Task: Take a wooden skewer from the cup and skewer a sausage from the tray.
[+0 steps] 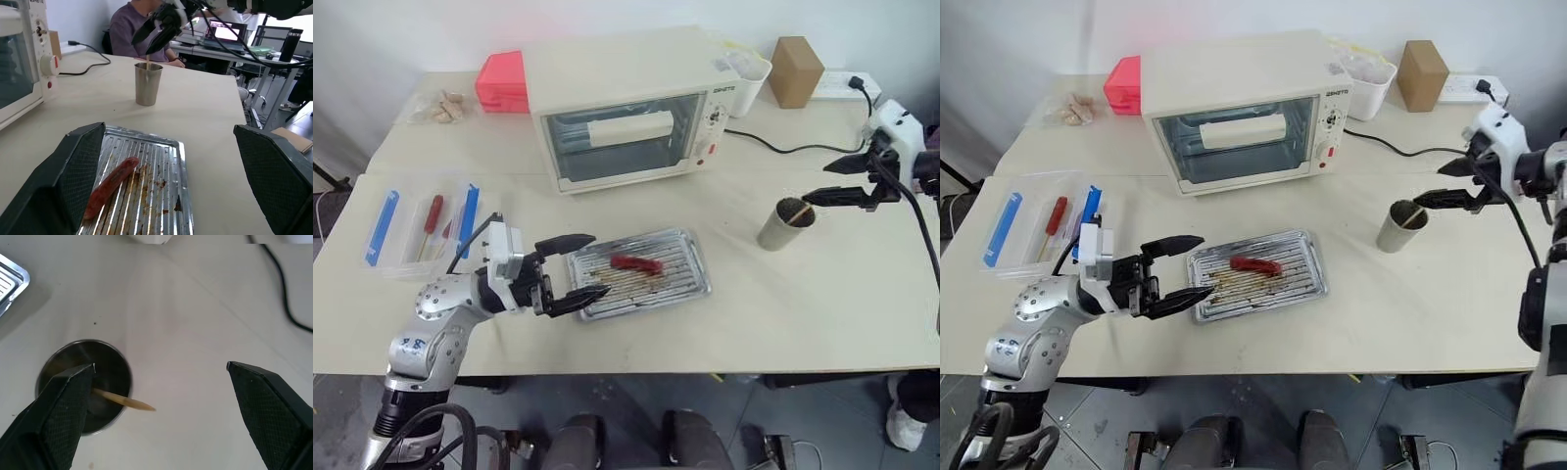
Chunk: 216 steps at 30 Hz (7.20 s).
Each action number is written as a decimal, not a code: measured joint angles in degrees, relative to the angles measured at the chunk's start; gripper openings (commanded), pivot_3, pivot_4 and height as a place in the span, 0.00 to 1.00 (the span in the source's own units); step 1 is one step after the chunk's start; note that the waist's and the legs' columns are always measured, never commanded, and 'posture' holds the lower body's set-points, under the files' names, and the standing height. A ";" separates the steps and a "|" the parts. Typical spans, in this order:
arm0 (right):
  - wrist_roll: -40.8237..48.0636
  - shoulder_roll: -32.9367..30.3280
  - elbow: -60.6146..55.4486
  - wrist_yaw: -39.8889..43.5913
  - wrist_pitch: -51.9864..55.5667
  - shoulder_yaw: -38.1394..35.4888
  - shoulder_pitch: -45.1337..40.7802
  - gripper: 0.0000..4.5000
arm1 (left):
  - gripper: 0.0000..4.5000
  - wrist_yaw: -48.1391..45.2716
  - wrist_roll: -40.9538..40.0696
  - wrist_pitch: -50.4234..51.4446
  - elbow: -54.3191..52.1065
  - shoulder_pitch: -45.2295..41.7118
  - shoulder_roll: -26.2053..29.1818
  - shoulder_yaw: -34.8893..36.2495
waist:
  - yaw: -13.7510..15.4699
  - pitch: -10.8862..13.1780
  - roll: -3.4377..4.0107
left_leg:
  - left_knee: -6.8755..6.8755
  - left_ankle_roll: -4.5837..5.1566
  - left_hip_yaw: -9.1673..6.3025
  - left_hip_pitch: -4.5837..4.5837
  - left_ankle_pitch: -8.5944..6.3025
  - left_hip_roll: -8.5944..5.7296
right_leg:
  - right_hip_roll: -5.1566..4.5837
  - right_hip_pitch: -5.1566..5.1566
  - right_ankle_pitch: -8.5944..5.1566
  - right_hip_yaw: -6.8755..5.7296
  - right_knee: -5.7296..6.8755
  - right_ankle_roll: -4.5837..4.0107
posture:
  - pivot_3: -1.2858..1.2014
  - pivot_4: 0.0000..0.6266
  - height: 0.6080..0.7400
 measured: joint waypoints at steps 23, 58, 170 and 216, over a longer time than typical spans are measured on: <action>-8.55 1.90 1.56 8.58 1.23 2.16 -4.07 0.11 | 1.00 1.88 -0.03 0.74 -1.87 1.87 0.35 0.12 | -0.08 0.00 0.01 | 0.08 -0.01 0.00 0.01 0.01 0.01 | 0.02 -0.01 0.00 0.02 0.09 0.00 | 0.52 0.24 1.00; 37.07 -9.38 -25.40 9.22 16.70 17.15 -3.53 0.01 | 1.00 2.73 0.46 -1.48 -1.61 11.26 4.16 8.40 | 0.07 0.03 0.04 | 0.10 -0.09 -0.02 0.03 -0.04 0.14 | -0.04 -0.01 0.00 0.02 0.09 -0.01 | 0.52 0.24 1.00; 29.86 6.56 -51.49 5.09 -4.97 -14.12 50.51 0.99 | 0.00 9.14 -3.72 -3.20 -4.26 29.85 -3.00 22.77 | 1.32 0.05 -0.12 | 0.50 -0.08 -0.10 0.12 -0.17 0.24 | -0.08 0.24 0.06 0.01 -0.18 -0.08 | 0.52 0.24 1.00; 6.58 22.48 -72.10 -17.72 31.91 19.30 28.32 0.12 | 0.00 12.25 -2.29 -3.30 -6.01 24.85 -2.86 15.79 | -0.03 0.05 -0.14 | 0.03 -0.18 -0.17 0.06 -0.11 0.20 | -0.06 0.01 0.05 -0.03 -0.02 -0.12 | 0.52 0.24 1.00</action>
